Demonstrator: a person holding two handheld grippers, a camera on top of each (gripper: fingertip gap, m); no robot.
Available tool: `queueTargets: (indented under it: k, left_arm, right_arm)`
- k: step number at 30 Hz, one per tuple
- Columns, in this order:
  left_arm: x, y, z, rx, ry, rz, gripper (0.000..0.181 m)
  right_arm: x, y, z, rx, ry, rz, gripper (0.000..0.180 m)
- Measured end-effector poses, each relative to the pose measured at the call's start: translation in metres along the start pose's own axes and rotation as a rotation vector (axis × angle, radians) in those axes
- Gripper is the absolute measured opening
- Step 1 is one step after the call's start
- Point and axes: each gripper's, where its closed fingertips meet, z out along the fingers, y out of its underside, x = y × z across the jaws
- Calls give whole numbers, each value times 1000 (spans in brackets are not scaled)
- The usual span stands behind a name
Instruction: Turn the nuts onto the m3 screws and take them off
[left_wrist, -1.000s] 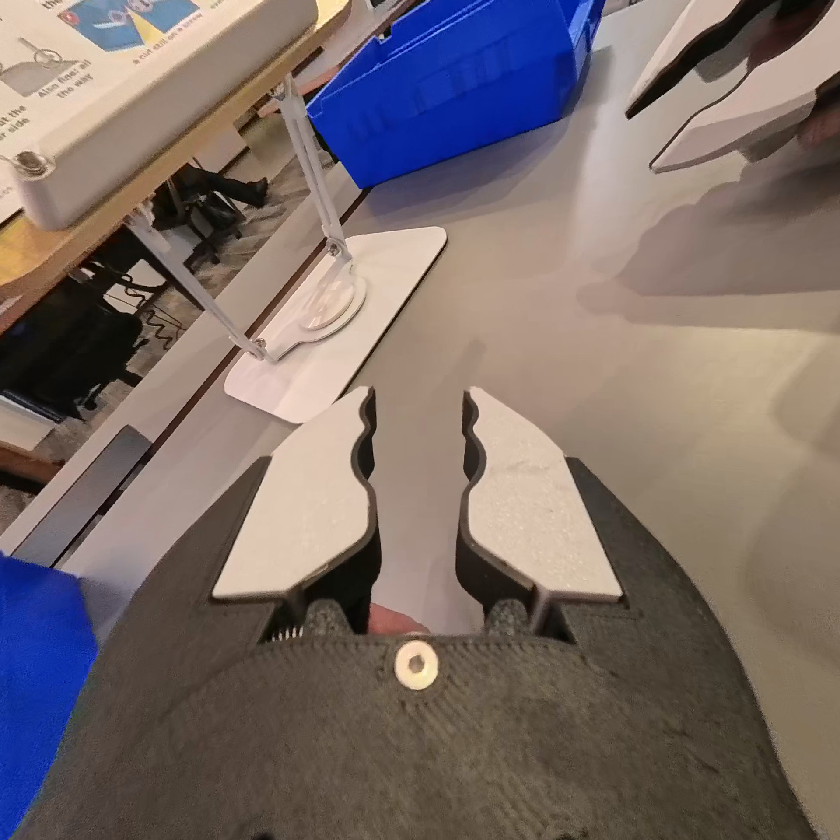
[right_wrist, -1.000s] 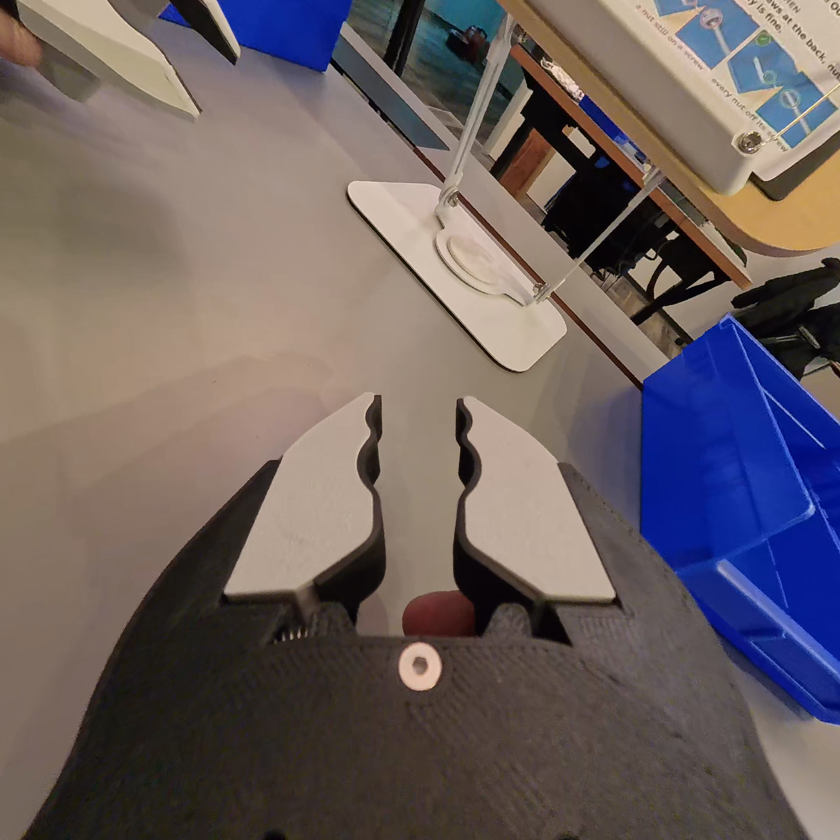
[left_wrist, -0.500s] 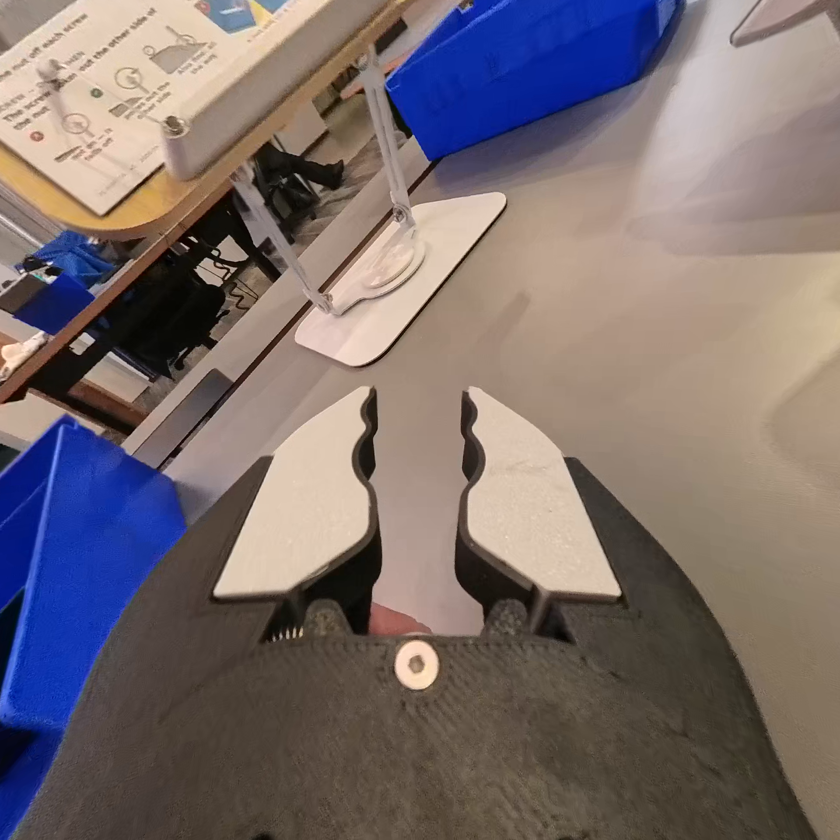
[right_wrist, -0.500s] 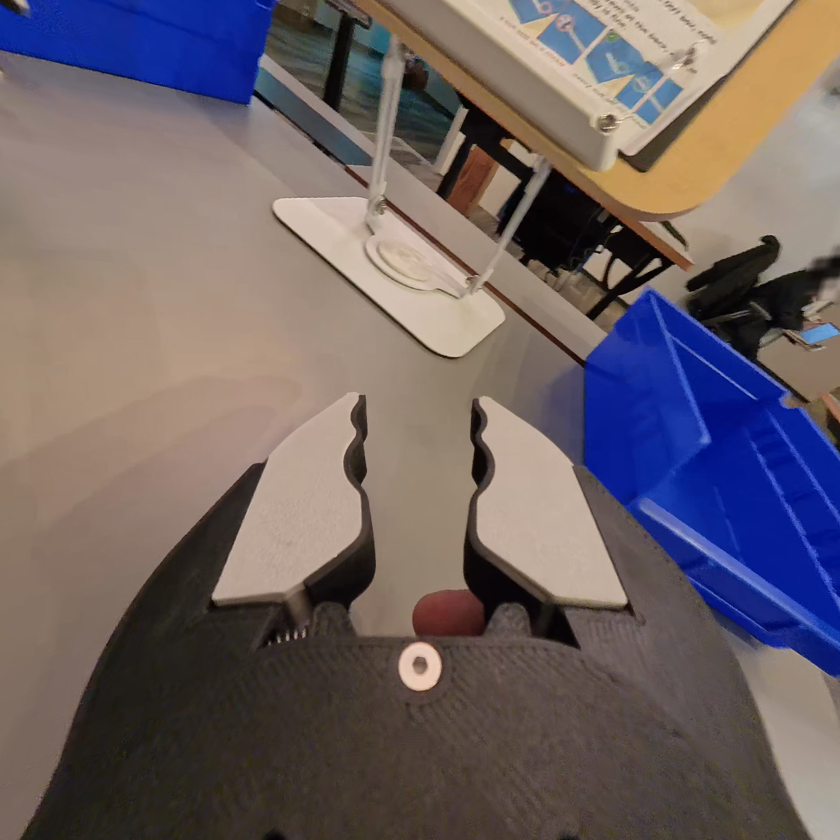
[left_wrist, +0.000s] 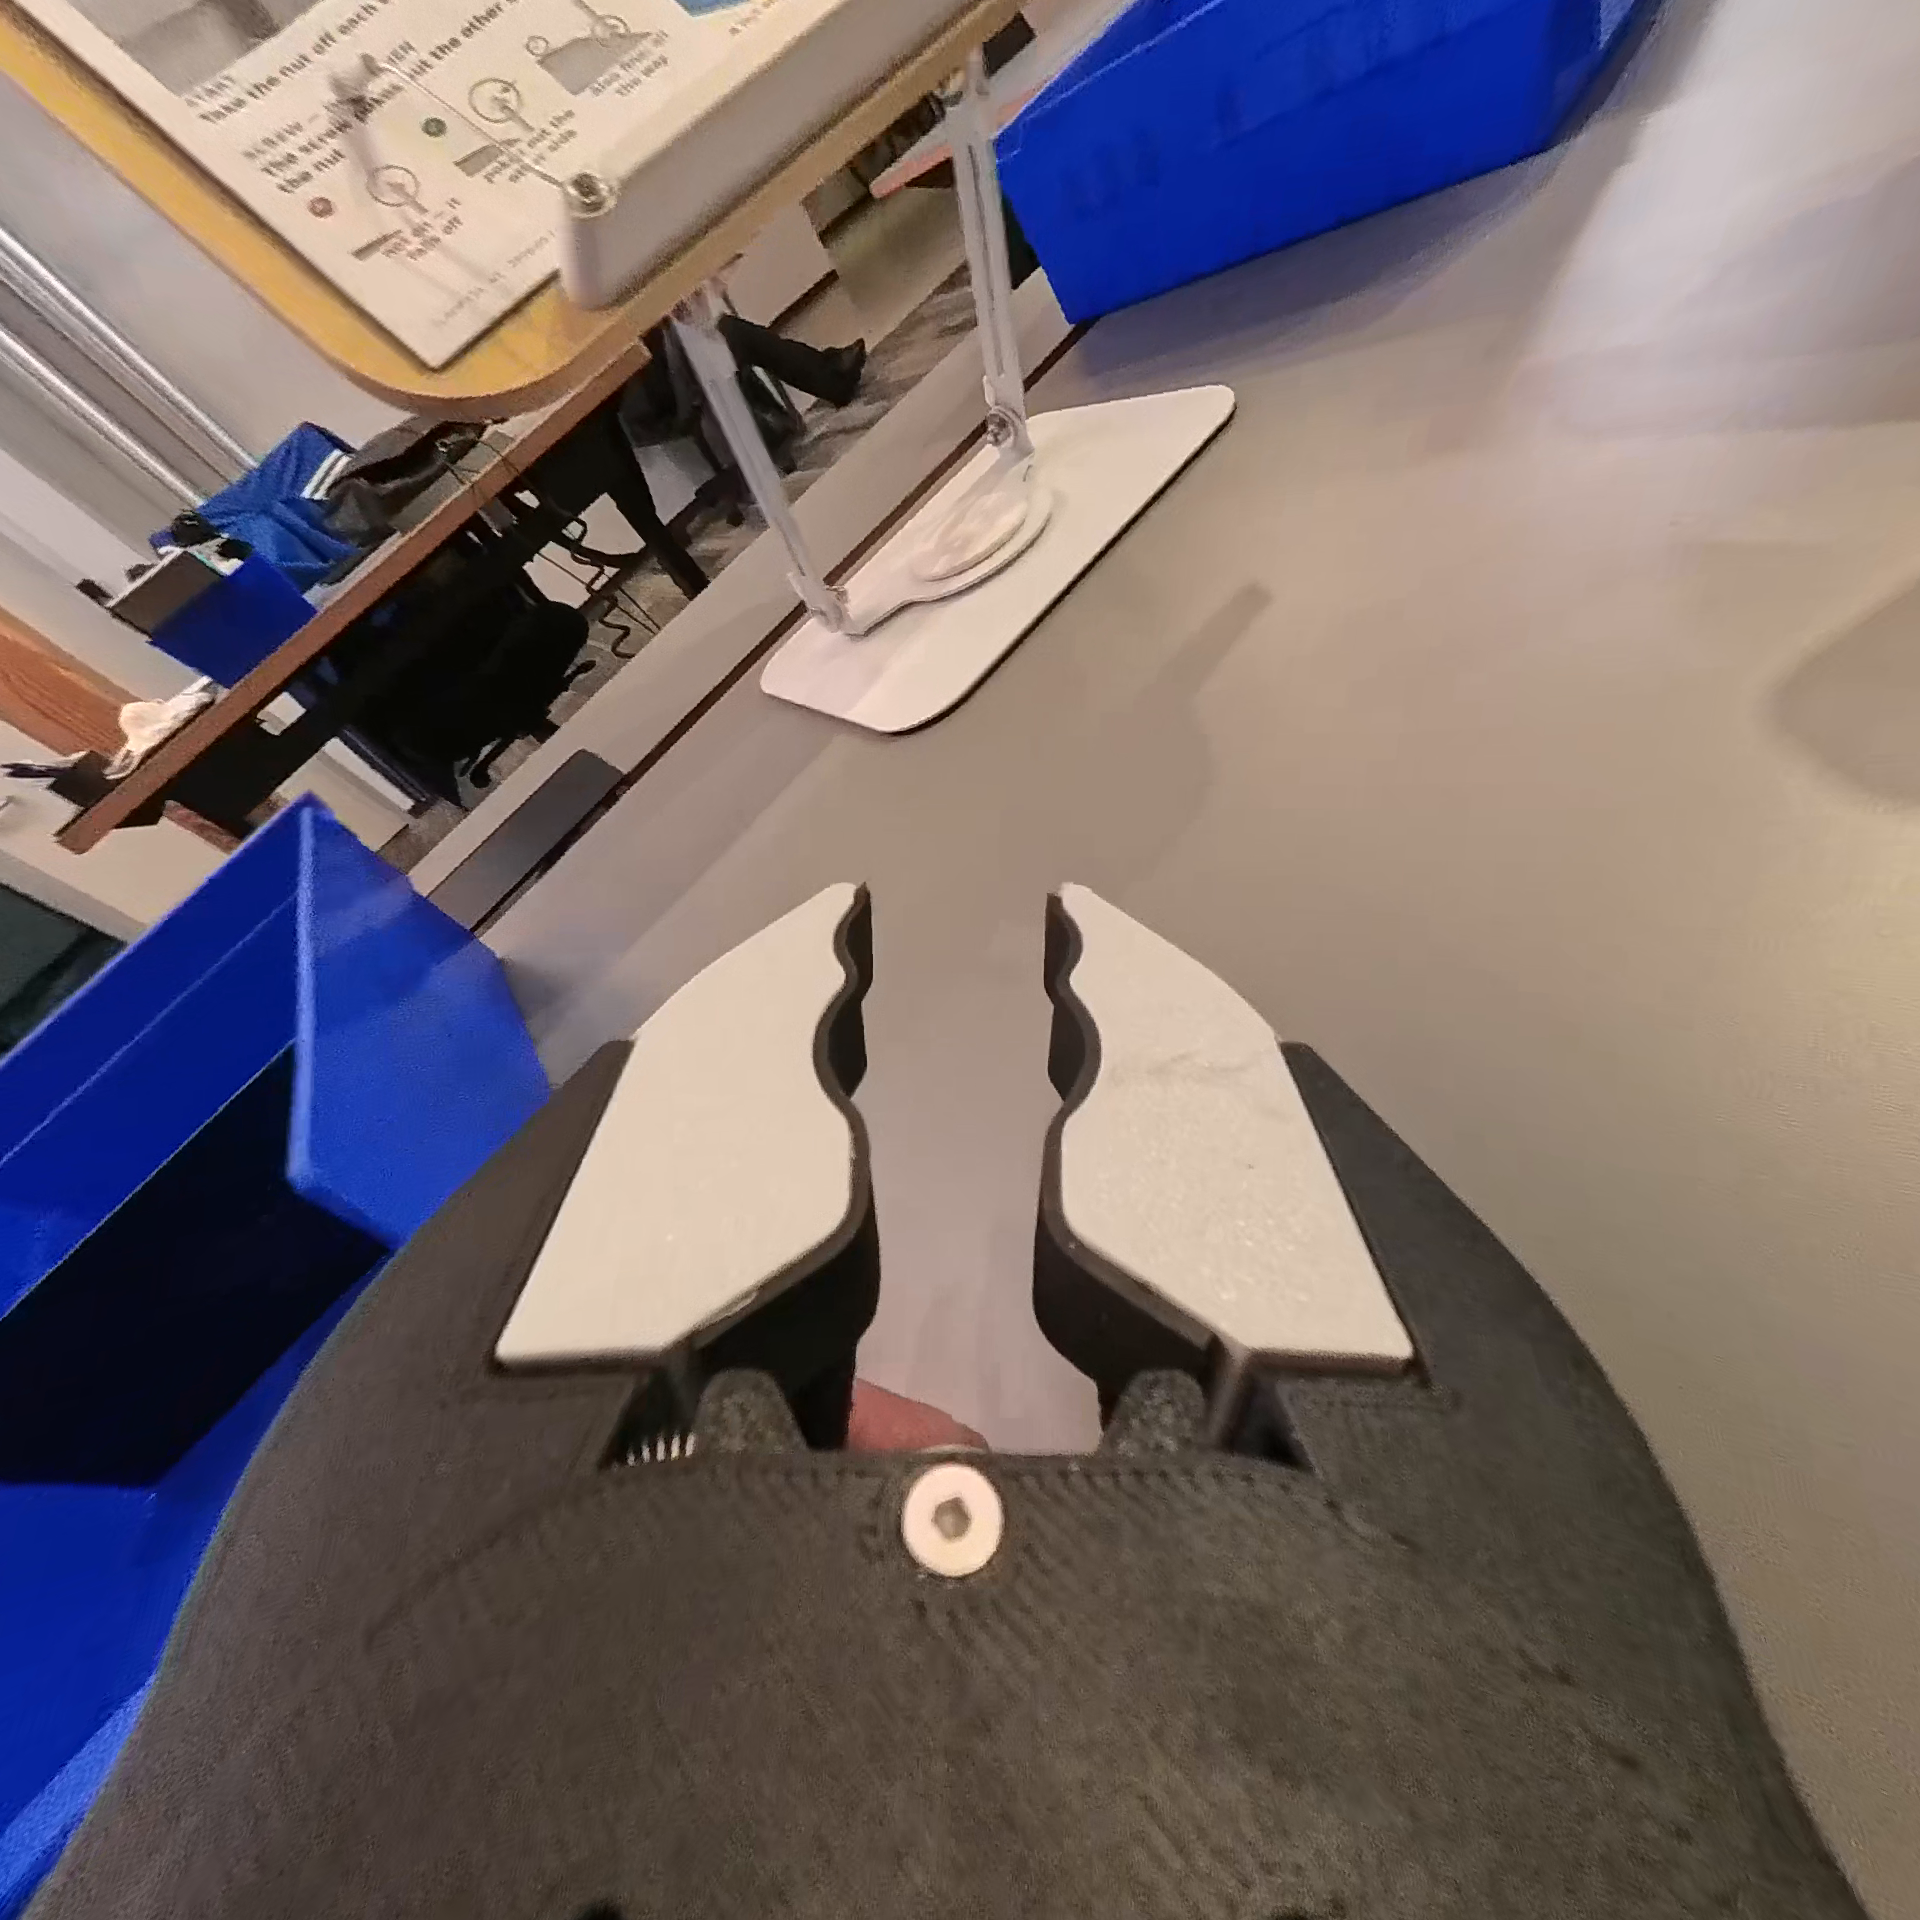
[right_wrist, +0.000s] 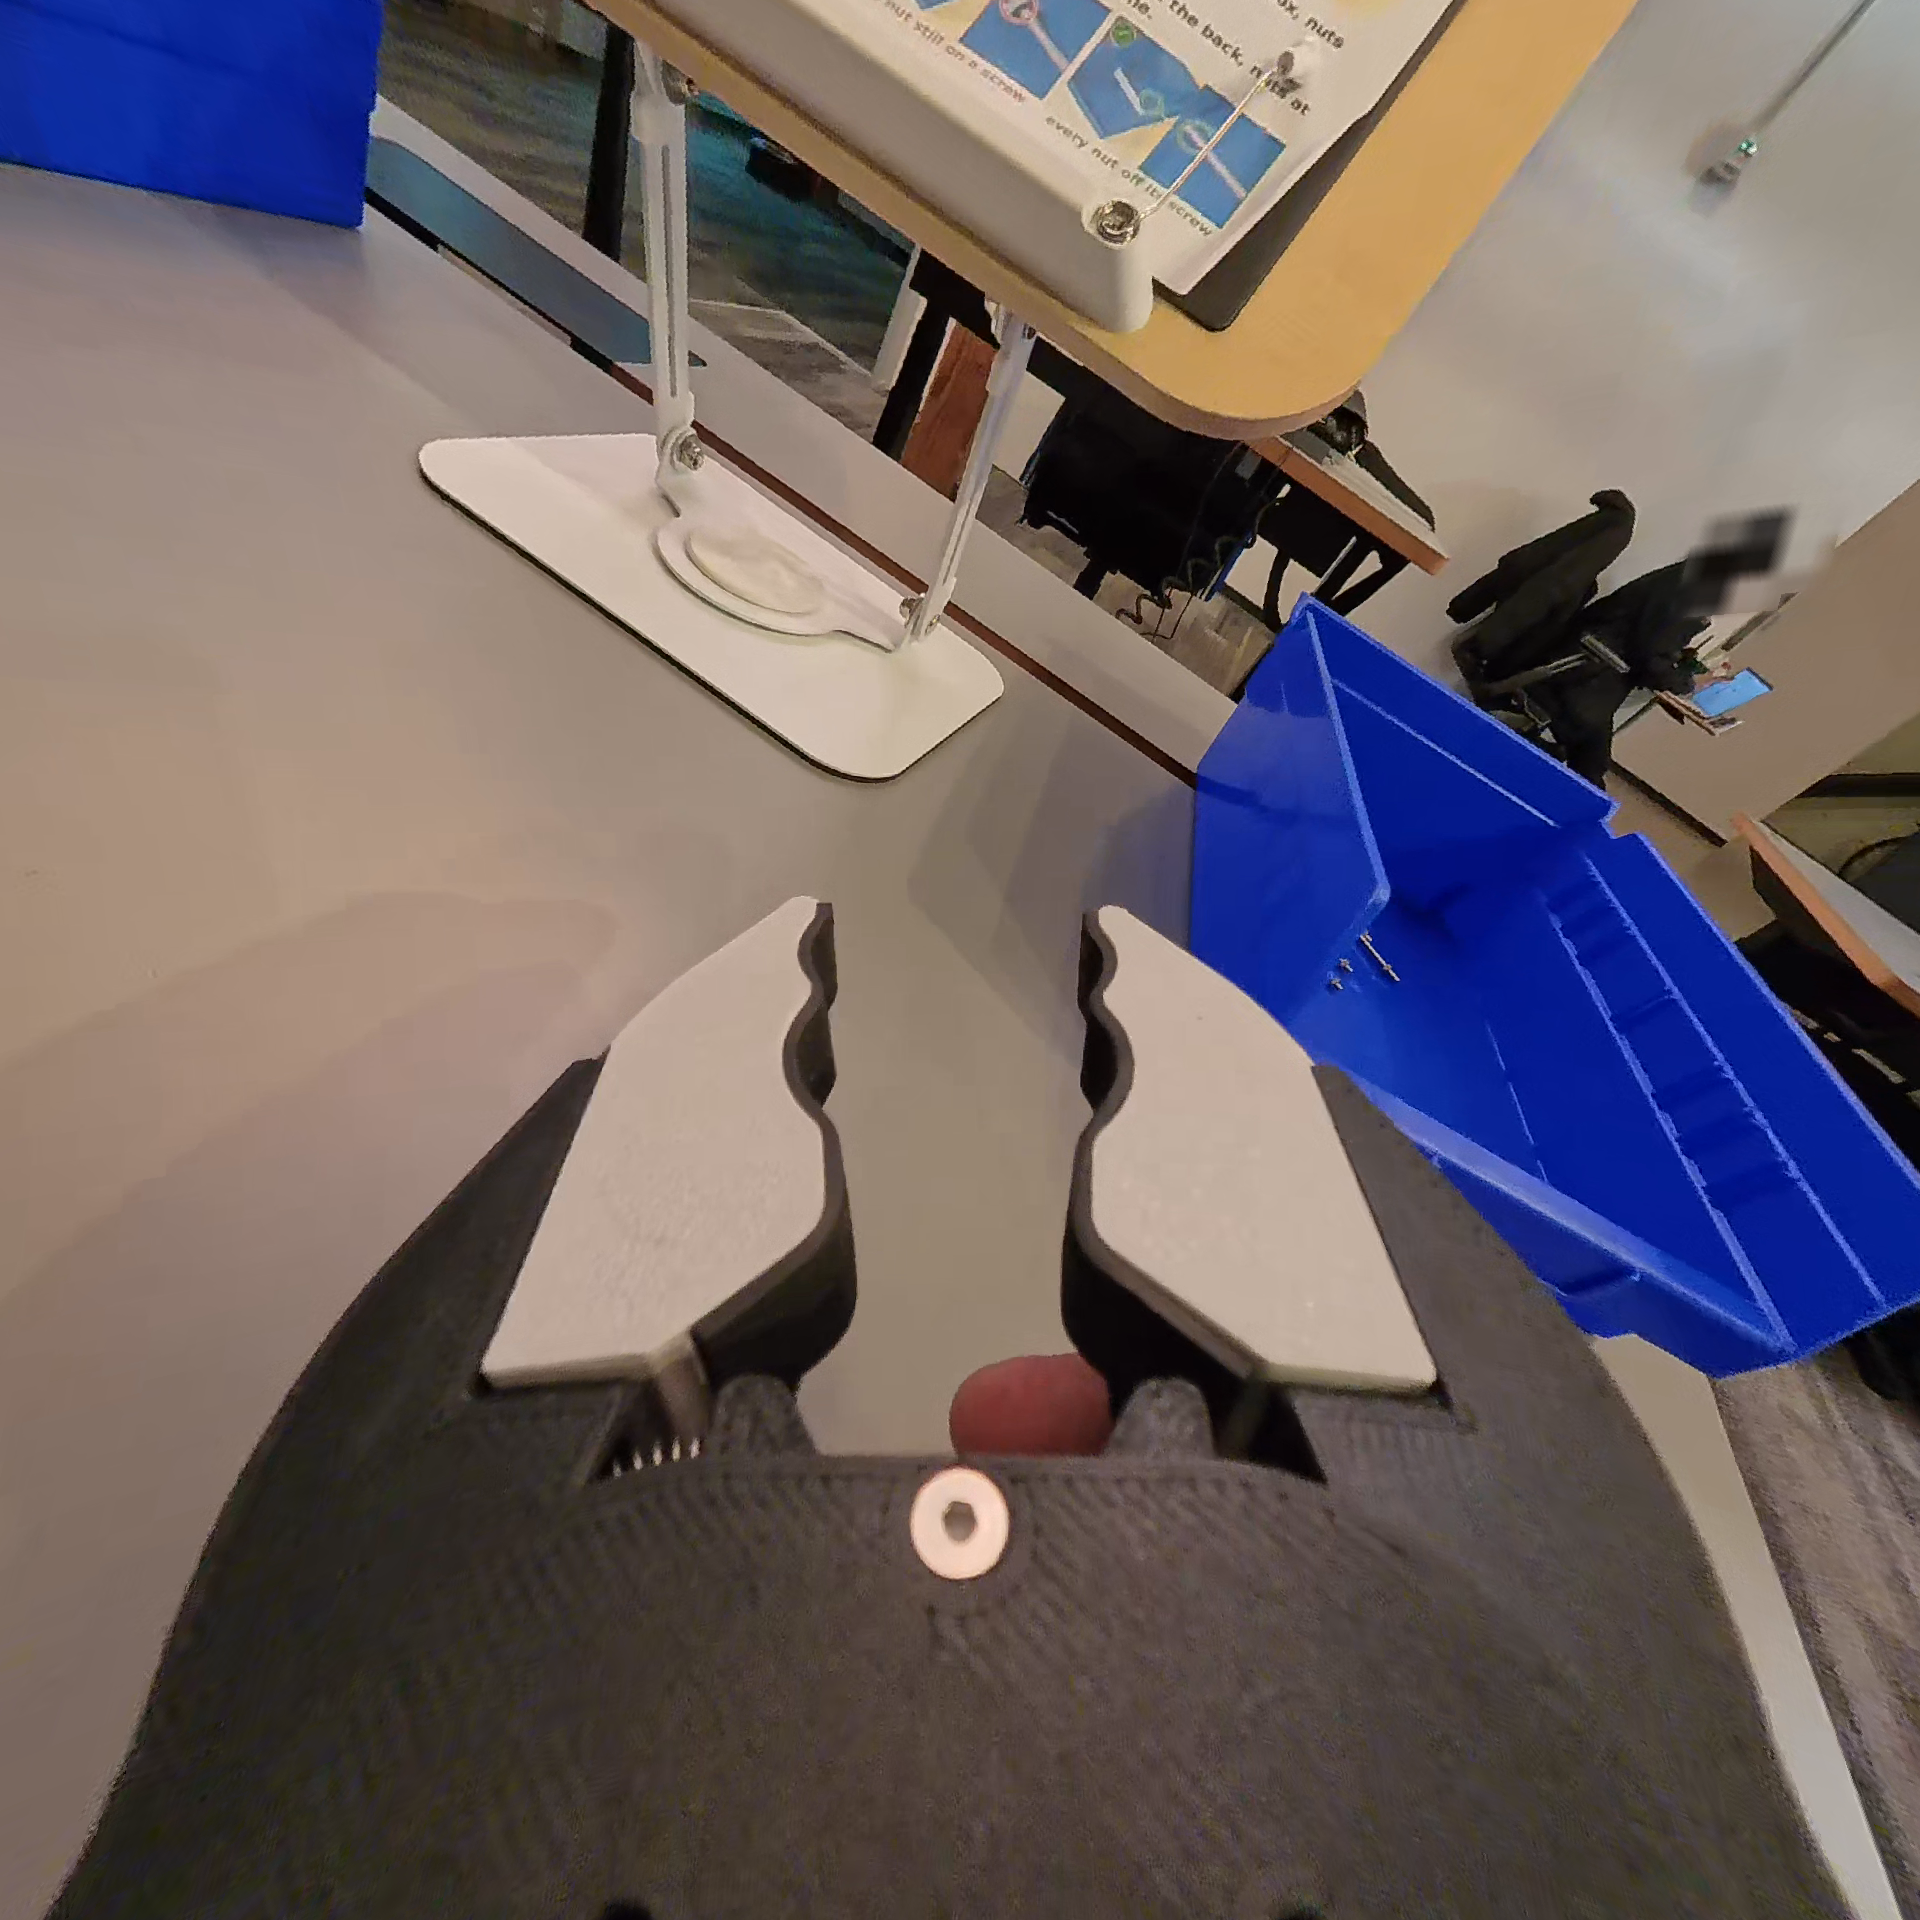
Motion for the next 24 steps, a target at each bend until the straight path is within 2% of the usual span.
queueTargets:
  k: [1,7,13,19,24]
  left_arm:
    - [-4,0,-2,-1,-20,-1,31]
    - [-28,11,-22,-21,-98,-28,31]
    - [-74,24,-55,-26,-280,-92,44]
    - [-112,50,-76,-84,-376,-188,47]
    - [-154,71,-93,-135,-458,-279,52]
  right_arm:
    - [2,-1,0,-3,1,0,42]
    - [33,2,4,-44,43,71,46]
    - [92,8,22,-104,155,141,50]
    - [113,37,60,-215,107,231,51]
    - [109,52,81,-277,55,241,39]
